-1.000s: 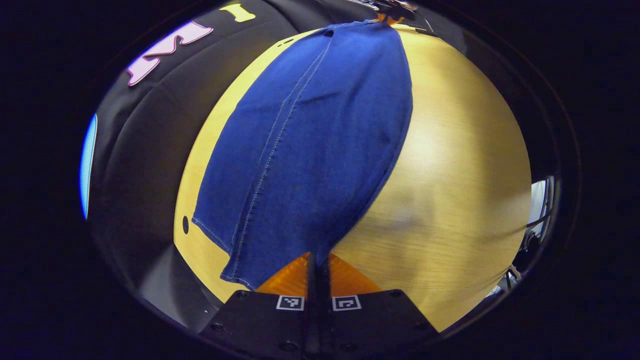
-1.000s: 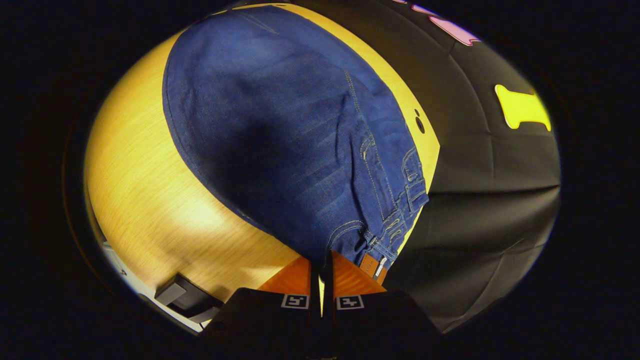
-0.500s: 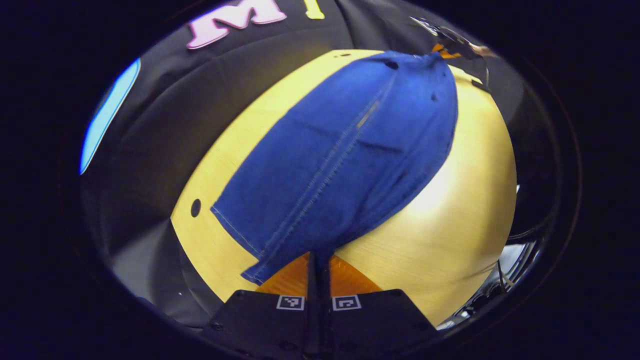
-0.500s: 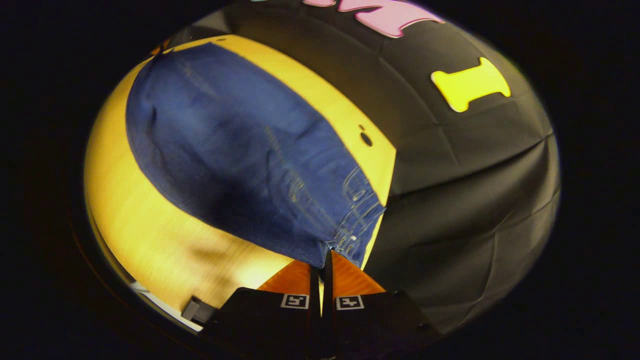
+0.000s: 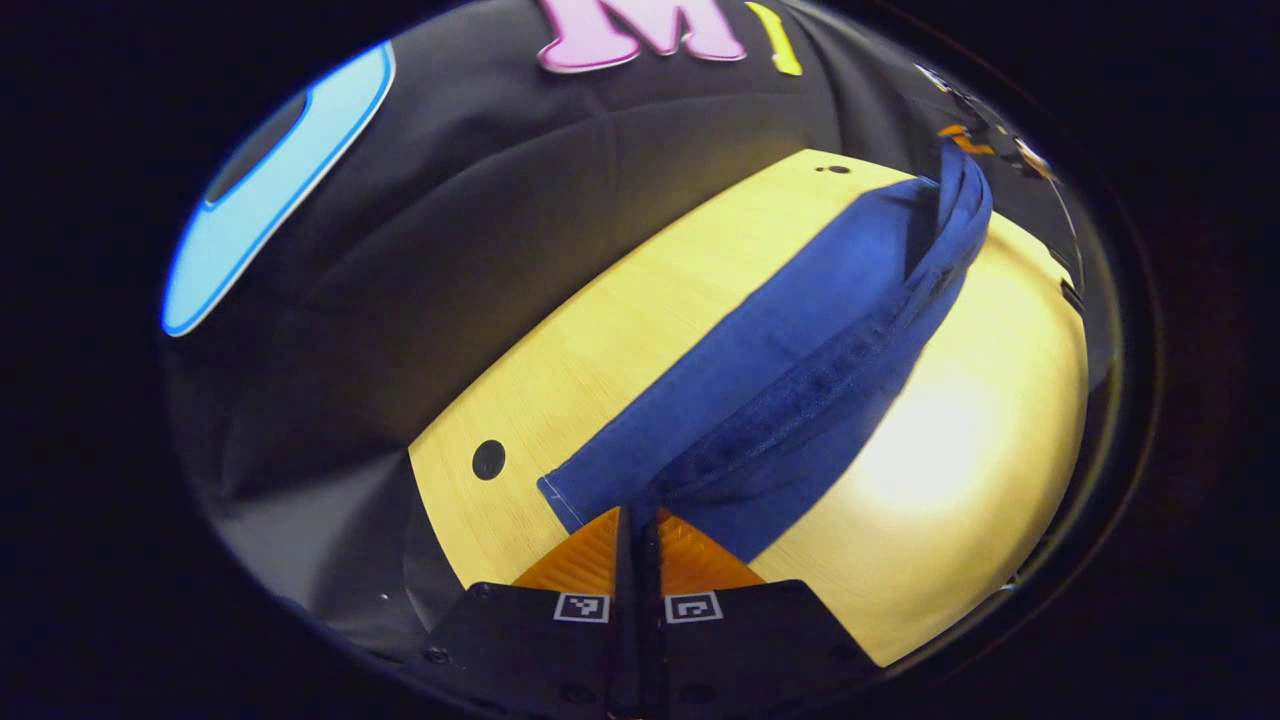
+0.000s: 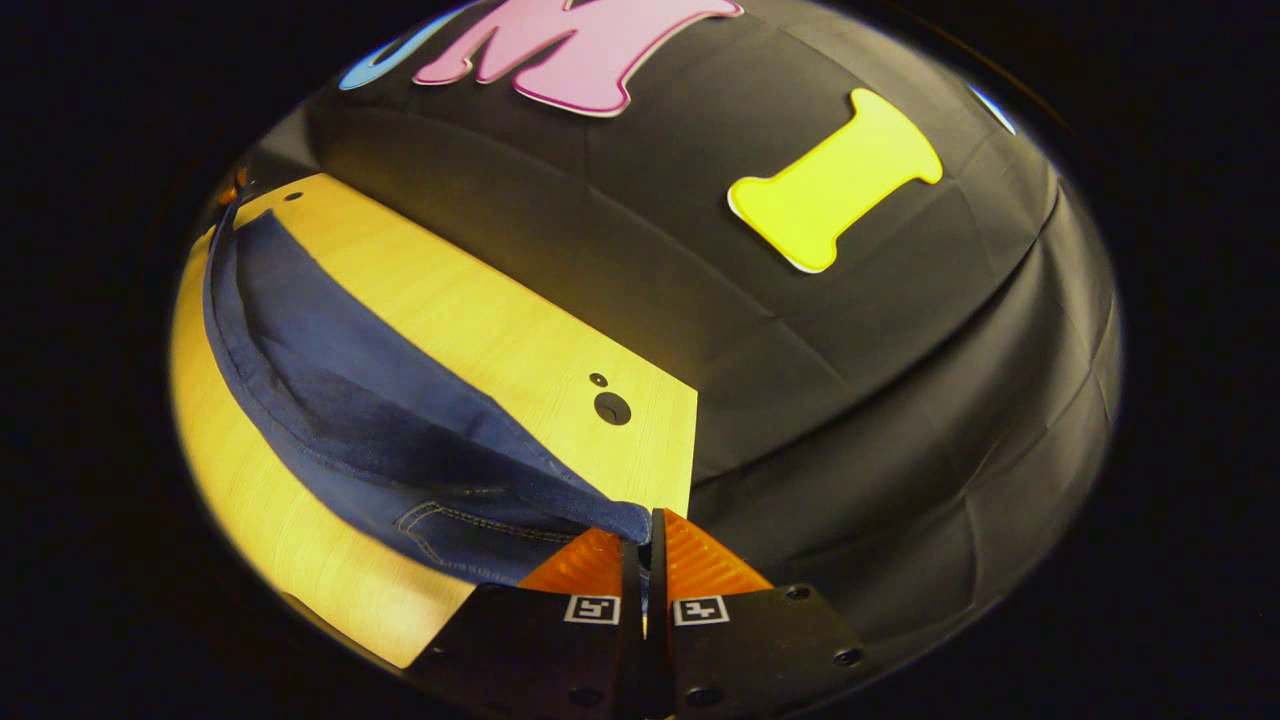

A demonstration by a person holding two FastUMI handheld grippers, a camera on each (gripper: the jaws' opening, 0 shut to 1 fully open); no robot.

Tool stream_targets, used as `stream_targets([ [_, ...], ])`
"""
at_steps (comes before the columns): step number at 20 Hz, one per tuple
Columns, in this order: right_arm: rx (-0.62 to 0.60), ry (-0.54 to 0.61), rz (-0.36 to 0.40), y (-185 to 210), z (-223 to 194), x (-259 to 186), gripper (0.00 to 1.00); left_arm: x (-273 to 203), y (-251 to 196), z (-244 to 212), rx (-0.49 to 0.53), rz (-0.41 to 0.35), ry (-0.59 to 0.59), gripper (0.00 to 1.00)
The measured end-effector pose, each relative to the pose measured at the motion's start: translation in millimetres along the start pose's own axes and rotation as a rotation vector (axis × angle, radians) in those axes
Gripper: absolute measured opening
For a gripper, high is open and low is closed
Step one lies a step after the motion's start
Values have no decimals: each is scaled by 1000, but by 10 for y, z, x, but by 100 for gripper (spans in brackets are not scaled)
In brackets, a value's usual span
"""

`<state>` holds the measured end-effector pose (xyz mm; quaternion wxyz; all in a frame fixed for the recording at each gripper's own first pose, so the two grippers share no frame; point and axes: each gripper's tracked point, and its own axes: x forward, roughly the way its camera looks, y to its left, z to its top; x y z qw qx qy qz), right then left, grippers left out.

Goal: Grasp the waist and the cuffs of the jeans and fold them to make the two legs overlap; first hold the waist and fold one-third of the jeans toward the cuffs, then hold the cuffs and fold the remaining one-third in the same direction to finish folding.

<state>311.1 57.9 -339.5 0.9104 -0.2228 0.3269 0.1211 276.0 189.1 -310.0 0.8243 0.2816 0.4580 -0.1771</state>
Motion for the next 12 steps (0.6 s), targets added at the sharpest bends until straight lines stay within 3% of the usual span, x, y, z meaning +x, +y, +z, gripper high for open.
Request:
stream_targets([
  [4,92,166,46,236,-305,662,5,618,-38,25,-4,-3,107,6],
  [8,214,237,66,366,-417,1003,7,863,-48,-30,36,13,190,8],
  [9,259,234,85,434,-421,1119,9,875,-41,-43,38,11,195,27],
  [11,332,229,98,455,-396,1129,34,865,-29,-1,25,14,162,64],
  [12,381,218,112,469,-339,1089,39,813,-23,31,14,15,139,83],
])
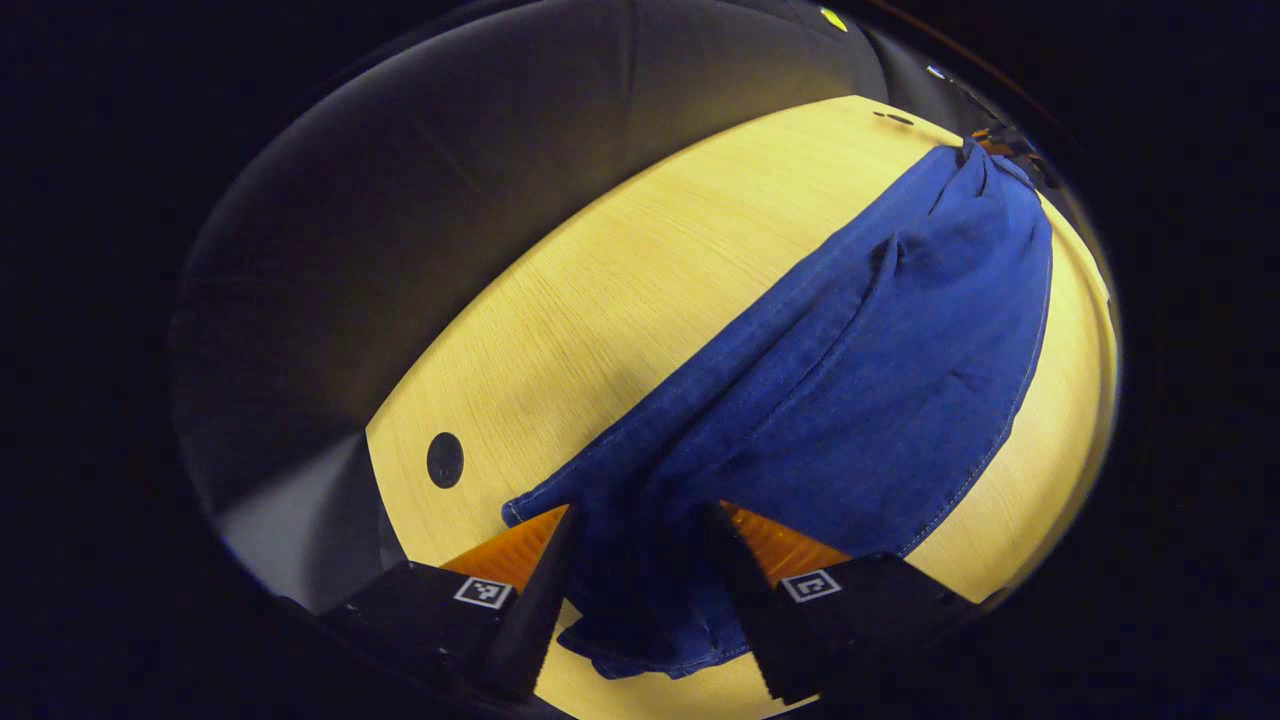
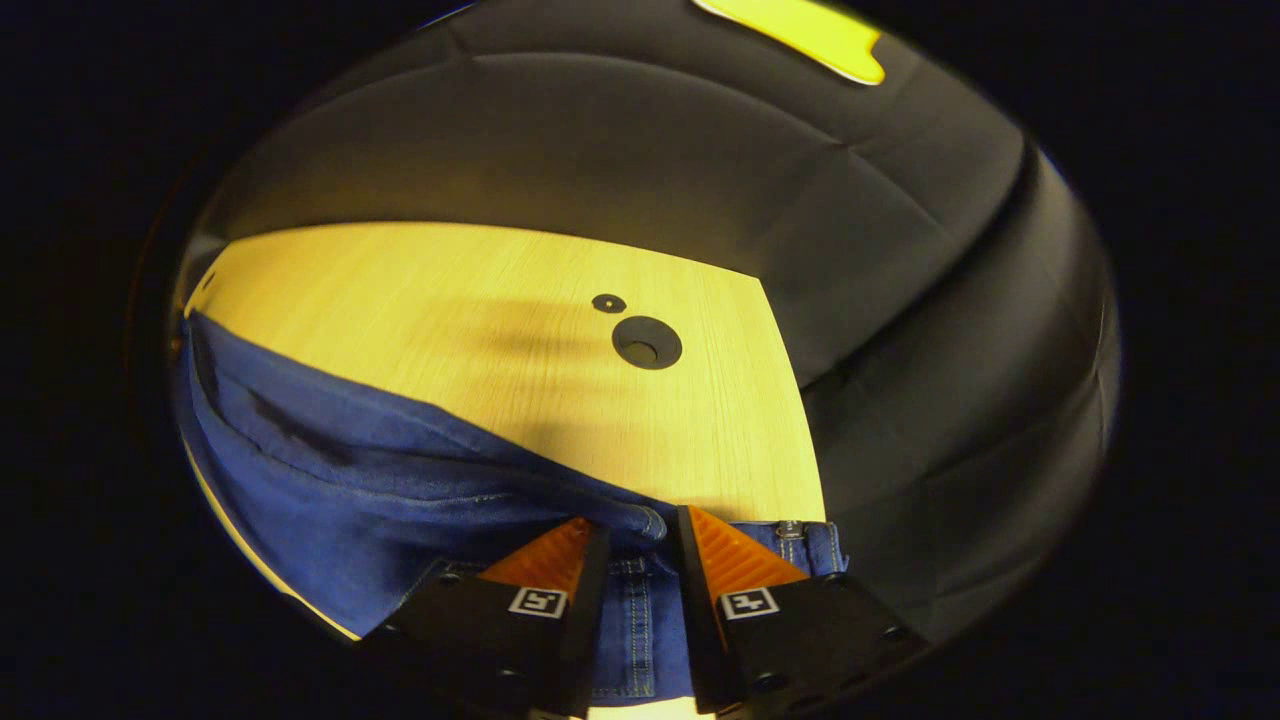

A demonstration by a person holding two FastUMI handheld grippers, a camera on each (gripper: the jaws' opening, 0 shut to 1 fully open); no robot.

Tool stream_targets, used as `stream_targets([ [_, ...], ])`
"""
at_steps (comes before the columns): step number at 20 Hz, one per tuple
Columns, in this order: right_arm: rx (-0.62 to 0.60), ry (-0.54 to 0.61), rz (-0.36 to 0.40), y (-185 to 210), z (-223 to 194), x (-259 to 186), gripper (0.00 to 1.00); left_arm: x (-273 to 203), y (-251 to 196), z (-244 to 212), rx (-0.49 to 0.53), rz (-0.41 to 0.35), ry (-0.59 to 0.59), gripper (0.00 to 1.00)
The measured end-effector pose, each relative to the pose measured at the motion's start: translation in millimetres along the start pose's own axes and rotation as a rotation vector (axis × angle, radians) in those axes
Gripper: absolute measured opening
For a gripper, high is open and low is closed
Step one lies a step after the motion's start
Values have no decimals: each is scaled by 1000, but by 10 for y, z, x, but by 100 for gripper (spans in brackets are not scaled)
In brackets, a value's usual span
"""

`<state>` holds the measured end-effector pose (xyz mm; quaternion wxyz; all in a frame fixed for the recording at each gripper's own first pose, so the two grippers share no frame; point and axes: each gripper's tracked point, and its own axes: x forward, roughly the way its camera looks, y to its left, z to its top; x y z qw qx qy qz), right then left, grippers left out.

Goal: Grasp the waist and the cuffs of the jeans and fold them to make the two legs overlap; first hold the waist and fold one-third of the jeans toward the cuffs, then hold the cuffs and fold the remaining one-third in the same direction to finish folding.

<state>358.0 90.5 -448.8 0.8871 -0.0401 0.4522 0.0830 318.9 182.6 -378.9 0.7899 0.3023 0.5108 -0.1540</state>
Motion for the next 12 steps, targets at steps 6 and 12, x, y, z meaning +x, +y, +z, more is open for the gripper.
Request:
stream_targets([
  [6,269,-73,164,-41,258,-488,75,-746,-22,274,-152,-5,-251,97],
  [12,346,134,204,-177,-151,-783,81,-1405,-358,218,-333,-61,-394,98],
])
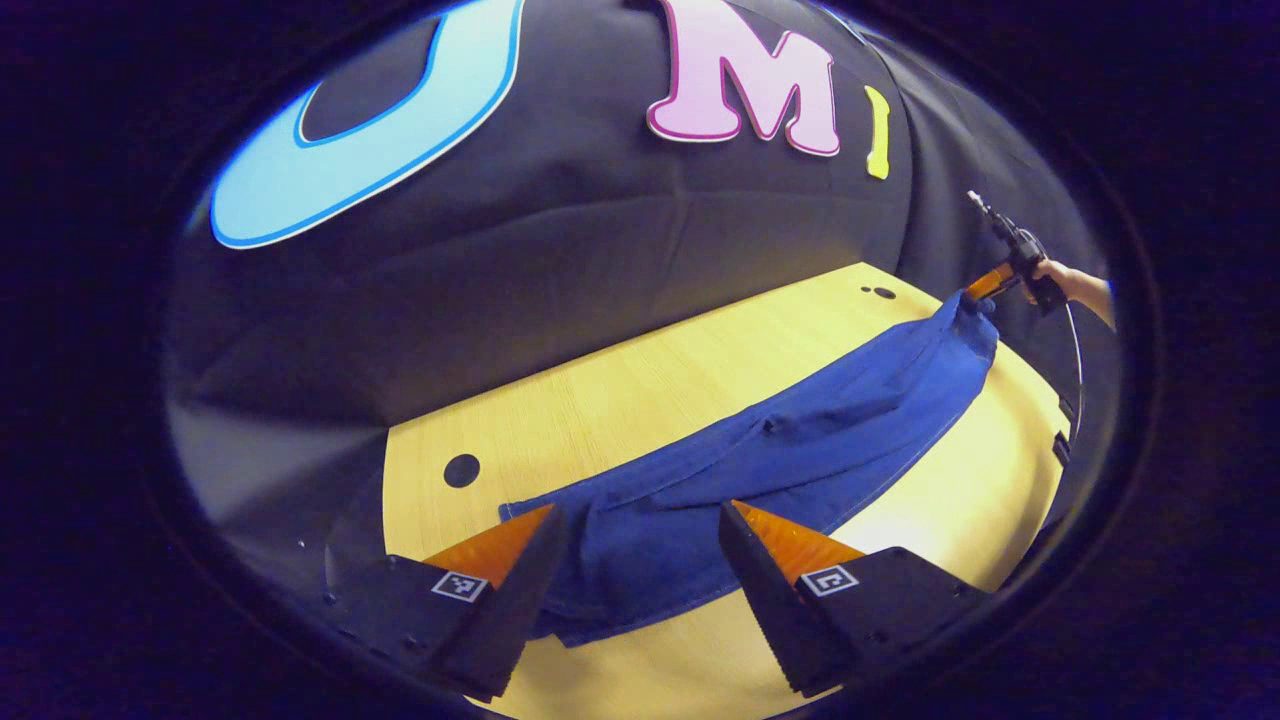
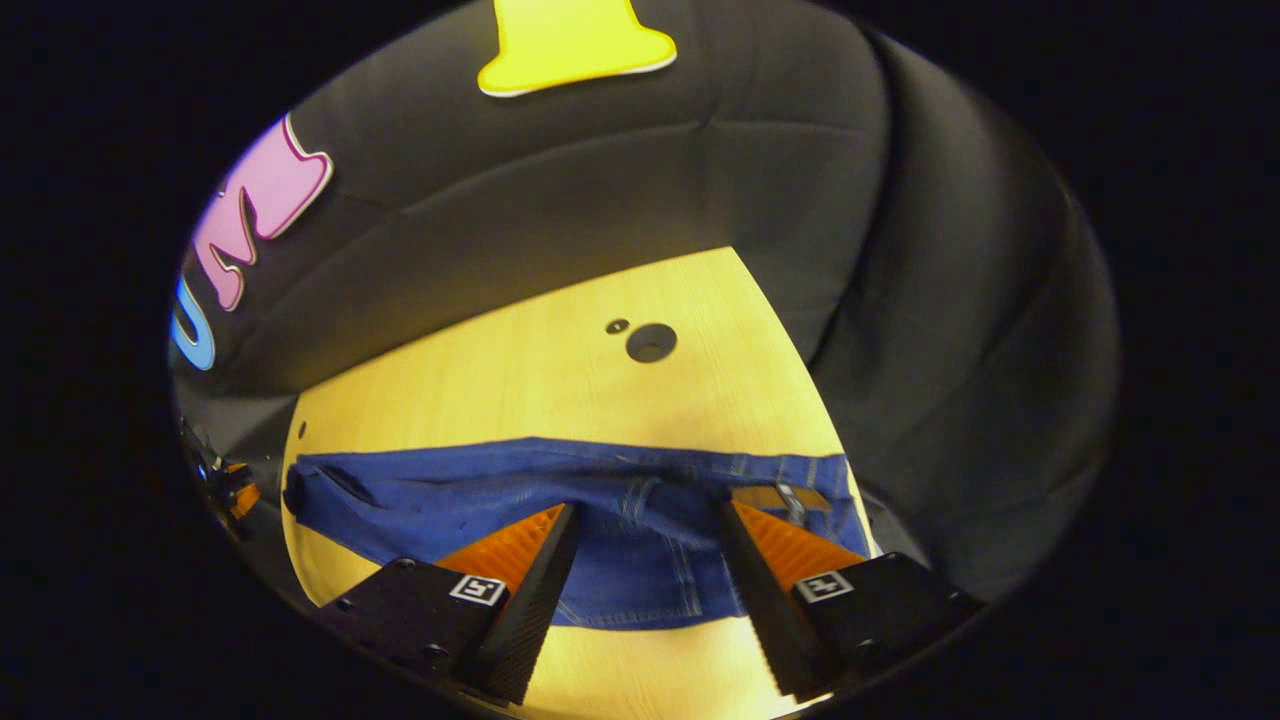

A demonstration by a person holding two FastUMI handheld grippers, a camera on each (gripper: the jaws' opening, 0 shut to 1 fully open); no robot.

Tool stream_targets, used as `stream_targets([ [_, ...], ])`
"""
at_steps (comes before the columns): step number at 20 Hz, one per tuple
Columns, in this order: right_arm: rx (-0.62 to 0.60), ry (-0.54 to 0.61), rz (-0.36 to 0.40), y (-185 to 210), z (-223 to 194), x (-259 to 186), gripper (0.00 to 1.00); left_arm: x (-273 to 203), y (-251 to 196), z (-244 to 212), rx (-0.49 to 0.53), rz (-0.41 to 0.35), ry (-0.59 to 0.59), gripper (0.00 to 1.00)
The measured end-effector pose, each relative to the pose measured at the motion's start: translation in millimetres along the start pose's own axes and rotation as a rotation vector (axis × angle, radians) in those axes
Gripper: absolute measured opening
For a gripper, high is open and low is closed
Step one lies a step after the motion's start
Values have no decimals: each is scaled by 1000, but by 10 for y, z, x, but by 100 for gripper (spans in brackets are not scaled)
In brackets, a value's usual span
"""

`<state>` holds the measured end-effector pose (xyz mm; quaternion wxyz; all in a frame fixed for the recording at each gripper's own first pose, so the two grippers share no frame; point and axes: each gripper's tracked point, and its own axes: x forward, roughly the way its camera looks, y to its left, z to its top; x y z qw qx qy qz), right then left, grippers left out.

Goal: Grasp the waist and the cuffs of the jeans and fold them to make the two legs overlap; first hold the waist and fold one-third of the jeans toward the cuffs, then hold the cuffs and fold the remaining one-third in the same direction to finish folding.

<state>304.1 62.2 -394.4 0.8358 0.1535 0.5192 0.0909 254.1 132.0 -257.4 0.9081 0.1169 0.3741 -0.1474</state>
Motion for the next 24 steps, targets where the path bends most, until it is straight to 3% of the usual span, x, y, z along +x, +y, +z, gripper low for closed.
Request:
stream_targets([
  [1,4,-7,-7,-39,33,-51,94,-87,-60,0,-25,-2,-7,98],
  [3,6,-64,7,-68,88,-114,96,-310,-252,50,-32,-8,-27,98],
  [5,107,-117,-12,-153,93,-130,99,-498,-430,111,-3,-10,-61,98],
  [11,635,-58,-35,-340,-332,5,98,-873,-1265,298,-35,-92,-161,98],
  [13,753,-45,-64,-416,-392,27,98,-905,-1427,308,-21,-111,-159,98],
  [15,885,-134,-55,-572,-138,-60,94,-851,-1454,322,4,-102,-140,98],
  [17,931,-152,-52,-642,-119,-129,90,-772,-1481,343,6,-97,-120,98],
  [19,927,-167,-83,-720,-95,-136,61,-655,-1504,325,-20,-90,-97,98],
  [21,928,-197,-58,-655,45,-153,32,-578,-1524,297,-43,-84,-81,98],
  [22,928,-204,-58,-661,112,-180,22,-556,-1528,299,-45,-87,-84,98],
  [23,941,-215,-53,-661,155,-186,21,-545,-1520,307,-52,-88,-89,98],
  [24,939,-239,-48,-680,209,-272,12,-547,-1494,288,-66,-85,-93,98],
])
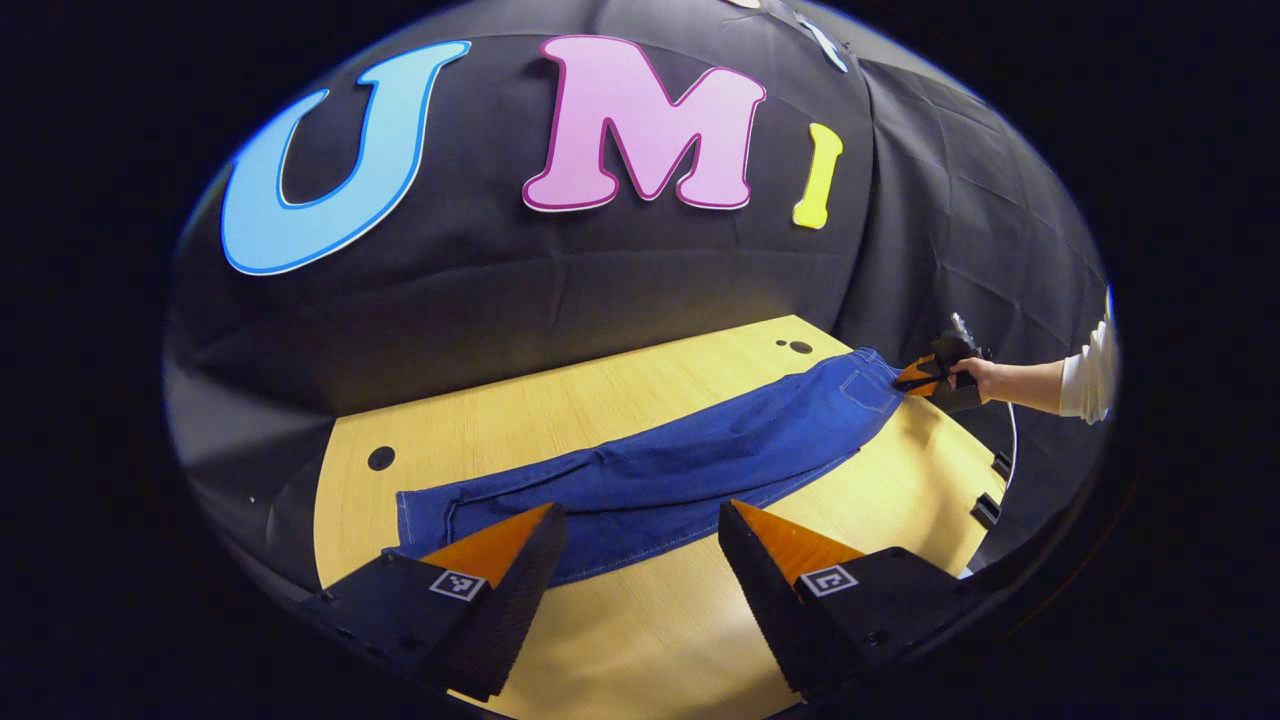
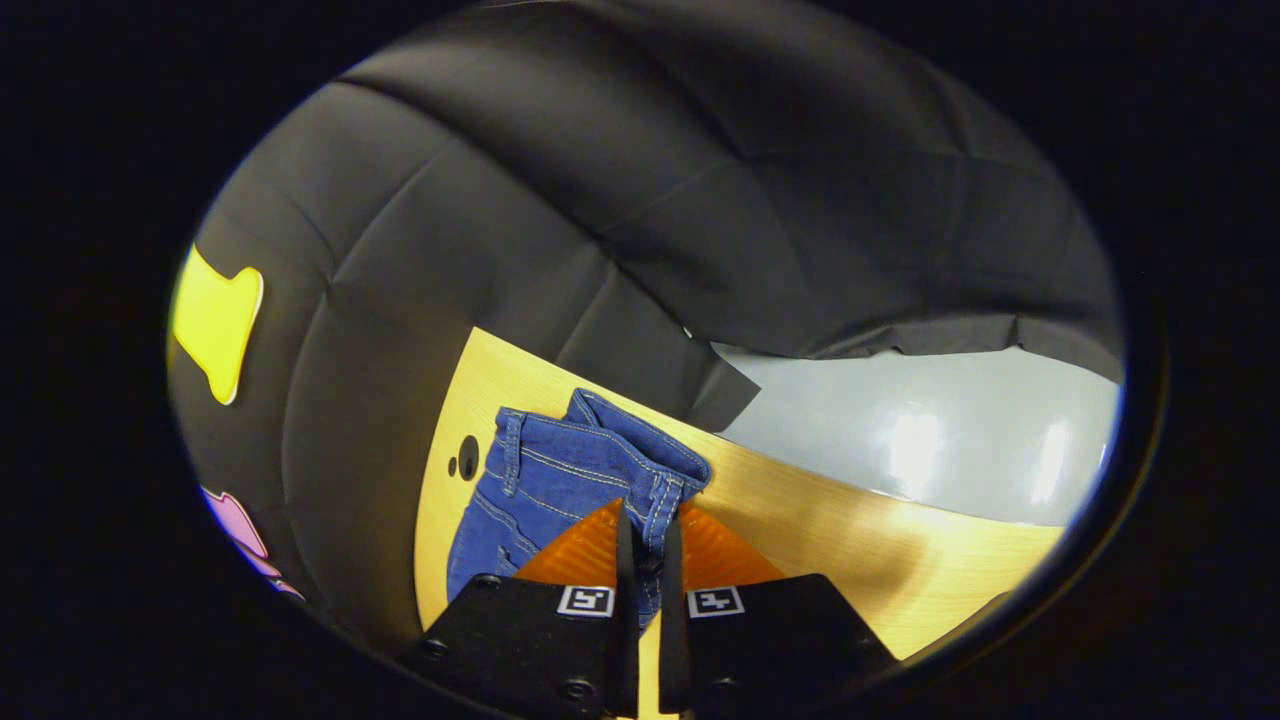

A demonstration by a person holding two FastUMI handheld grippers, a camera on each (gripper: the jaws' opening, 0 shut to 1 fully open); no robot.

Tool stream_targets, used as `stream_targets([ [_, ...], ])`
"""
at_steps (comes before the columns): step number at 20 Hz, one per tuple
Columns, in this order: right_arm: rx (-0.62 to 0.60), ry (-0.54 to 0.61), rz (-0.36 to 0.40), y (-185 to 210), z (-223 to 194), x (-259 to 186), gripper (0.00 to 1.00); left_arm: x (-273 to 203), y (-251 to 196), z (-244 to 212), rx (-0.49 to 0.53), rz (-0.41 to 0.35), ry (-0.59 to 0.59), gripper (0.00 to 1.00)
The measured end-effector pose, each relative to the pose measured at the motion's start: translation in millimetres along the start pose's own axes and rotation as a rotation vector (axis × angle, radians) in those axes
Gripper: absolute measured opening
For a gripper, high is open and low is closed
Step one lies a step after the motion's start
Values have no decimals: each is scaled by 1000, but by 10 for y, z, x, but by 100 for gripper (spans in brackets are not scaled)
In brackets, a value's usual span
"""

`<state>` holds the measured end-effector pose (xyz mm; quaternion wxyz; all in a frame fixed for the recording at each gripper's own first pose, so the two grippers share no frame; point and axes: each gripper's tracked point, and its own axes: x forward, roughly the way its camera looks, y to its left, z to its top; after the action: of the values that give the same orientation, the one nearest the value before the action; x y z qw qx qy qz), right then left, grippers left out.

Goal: Grasp the waist and the cuffs of the jeans and fold them to make the two legs overlap; first hold the waist and fold one-third of the jeans toward the cuffs, then hold the cuffs and fold the remaining one-third in the same direction to finish folding.

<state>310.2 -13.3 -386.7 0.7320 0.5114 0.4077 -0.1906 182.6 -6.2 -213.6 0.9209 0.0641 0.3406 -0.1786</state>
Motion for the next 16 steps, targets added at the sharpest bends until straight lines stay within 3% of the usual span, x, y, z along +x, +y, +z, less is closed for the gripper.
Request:
stream_targets([
  [3,-4,-86,95,408,106,-235,5,-105,106,-75,-49,-5,-13,98],
  [8,-269,-173,264,1585,-76,-1075,5,-483,426,-247,-71,1,-41,99],
  [13,-521,-198,508,2829,-1063,-1987,5,-749,827,-434,-154,32,-57,98],
  [16,-620,-114,619,3269,-2041,-1999,4,-786,1000,-517,-275,22,-64,96],
])
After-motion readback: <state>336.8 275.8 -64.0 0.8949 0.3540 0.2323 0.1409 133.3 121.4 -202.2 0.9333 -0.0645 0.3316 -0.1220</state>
